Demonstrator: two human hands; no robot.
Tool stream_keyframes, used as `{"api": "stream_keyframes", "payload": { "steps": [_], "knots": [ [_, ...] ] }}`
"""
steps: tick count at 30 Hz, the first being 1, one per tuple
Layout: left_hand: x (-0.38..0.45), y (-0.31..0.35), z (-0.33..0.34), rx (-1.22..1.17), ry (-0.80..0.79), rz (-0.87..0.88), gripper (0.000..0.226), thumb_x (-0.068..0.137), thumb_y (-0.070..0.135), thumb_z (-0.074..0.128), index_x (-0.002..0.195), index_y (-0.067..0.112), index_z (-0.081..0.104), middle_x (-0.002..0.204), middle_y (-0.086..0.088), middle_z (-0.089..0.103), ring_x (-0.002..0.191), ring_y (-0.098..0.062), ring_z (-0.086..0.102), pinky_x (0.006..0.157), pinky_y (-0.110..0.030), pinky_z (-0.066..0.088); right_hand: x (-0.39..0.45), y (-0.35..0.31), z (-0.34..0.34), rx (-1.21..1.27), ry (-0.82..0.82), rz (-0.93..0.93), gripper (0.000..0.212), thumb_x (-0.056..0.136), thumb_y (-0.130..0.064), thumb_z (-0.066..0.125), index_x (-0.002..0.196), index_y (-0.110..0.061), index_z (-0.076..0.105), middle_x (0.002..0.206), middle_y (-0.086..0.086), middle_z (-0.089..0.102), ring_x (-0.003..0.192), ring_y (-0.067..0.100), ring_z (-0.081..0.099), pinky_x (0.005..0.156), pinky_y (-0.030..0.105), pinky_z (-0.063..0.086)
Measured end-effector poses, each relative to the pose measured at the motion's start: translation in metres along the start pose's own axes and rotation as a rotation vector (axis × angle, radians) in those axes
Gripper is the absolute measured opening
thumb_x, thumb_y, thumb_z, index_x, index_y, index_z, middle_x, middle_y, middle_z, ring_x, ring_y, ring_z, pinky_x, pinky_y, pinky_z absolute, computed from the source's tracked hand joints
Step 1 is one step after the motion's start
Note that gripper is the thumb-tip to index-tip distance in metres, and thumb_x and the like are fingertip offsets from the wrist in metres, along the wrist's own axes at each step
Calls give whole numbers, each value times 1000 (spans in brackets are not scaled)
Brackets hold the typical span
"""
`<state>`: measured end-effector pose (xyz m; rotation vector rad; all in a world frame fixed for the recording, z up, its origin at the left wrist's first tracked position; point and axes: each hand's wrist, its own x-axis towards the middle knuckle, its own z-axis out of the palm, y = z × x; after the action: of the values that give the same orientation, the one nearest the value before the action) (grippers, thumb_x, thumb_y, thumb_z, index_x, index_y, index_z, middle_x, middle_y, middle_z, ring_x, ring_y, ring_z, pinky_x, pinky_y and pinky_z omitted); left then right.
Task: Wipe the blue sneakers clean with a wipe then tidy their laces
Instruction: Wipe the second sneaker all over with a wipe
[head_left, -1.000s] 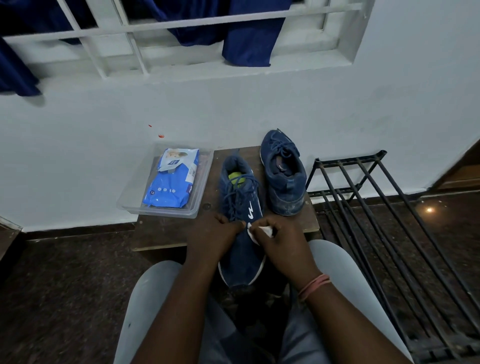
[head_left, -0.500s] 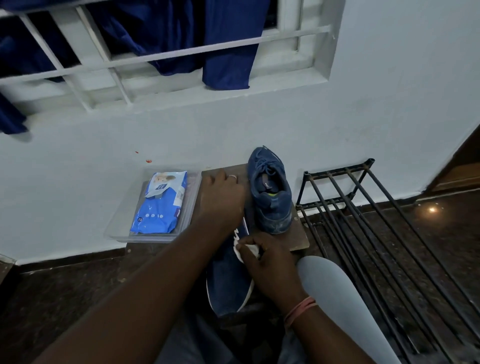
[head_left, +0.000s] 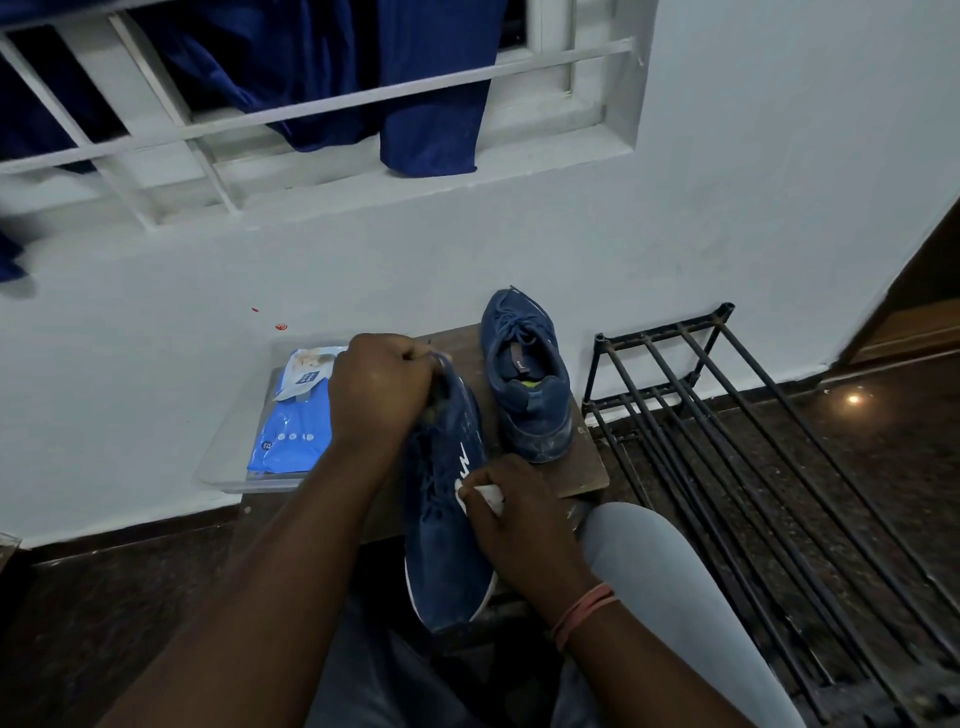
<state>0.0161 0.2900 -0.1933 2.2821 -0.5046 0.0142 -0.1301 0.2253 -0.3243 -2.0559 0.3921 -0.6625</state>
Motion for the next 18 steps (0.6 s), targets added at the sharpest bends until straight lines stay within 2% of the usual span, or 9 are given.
{"api": "stream_keyframes", "payload": {
  "steps": [3, 6, 10, 11, 15, 18],
  "knots": [
    [-1, 2, -4, -105, 58, -81, 12, 78, 20, 70, 74, 13, 80, 68, -3, 73, 64, -17, 67, 63, -31, 53, -1, 0, 2, 3, -25, 13, 11, 95, -23, 65, 85, -21, 61, 88, -8, 58, 85, 0, 54, 75, 9, 39],
    [3, -10, -5, -397, 128, -234, 10, 70, 17, 70, 67, 8, 72, 70, -17, 68, 61, -17, 56, 63, -33, 47, -1, 3, 2, -3, -23, 16, 10, 94, -23, 66, 86, -22, 61, 89, -10, 58, 86, 0, 54, 76, 8, 38],
    [4, -25, -11, -923, 283, -629, 8, 85, 13, 72, 77, 14, 69, 73, -3, 72, 66, -16, 62, 61, -27, 48, 1, 5, 3, -14, -21, 20, 9, 93, -21, 66, 86, -21, 61, 89, -9, 59, 85, 0, 53, 75, 8, 38],
    [4, -30, -11, -976, 320, -689, 9, 88, 13, 72, 80, 14, 69, 74, -1, 72, 65, -15, 63, 60, -25, 47, 1, 5, 3, -13, -20, 22, 10, 93, -21, 66, 85, -21, 61, 88, -9, 59, 84, -1, 53, 75, 7, 37],
    [3, -40, -5, -887, 335, -624, 11, 89, 10, 67, 83, 17, 73, 80, -2, 72, 66, -16, 62, 59, -27, 48, 0, 5, 2, 4, -19, 34, 11, 94, -20, 67, 84, -20, 60, 86, -10, 58, 84, -2, 54, 74, 7, 37],
    [4, -40, 0, -765, 346, -555, 30, 93, 4, 51, 112, 14, 73, 100, -11, 72, 72, -22, 64, 64, -33, 52, 0, 4, 1, -5, -22, 27, 12, 94, -20, 66, 84, -19, 60, 85, -11, 58, 83, -4, 53, 73, 6, 36]
  ]
}}
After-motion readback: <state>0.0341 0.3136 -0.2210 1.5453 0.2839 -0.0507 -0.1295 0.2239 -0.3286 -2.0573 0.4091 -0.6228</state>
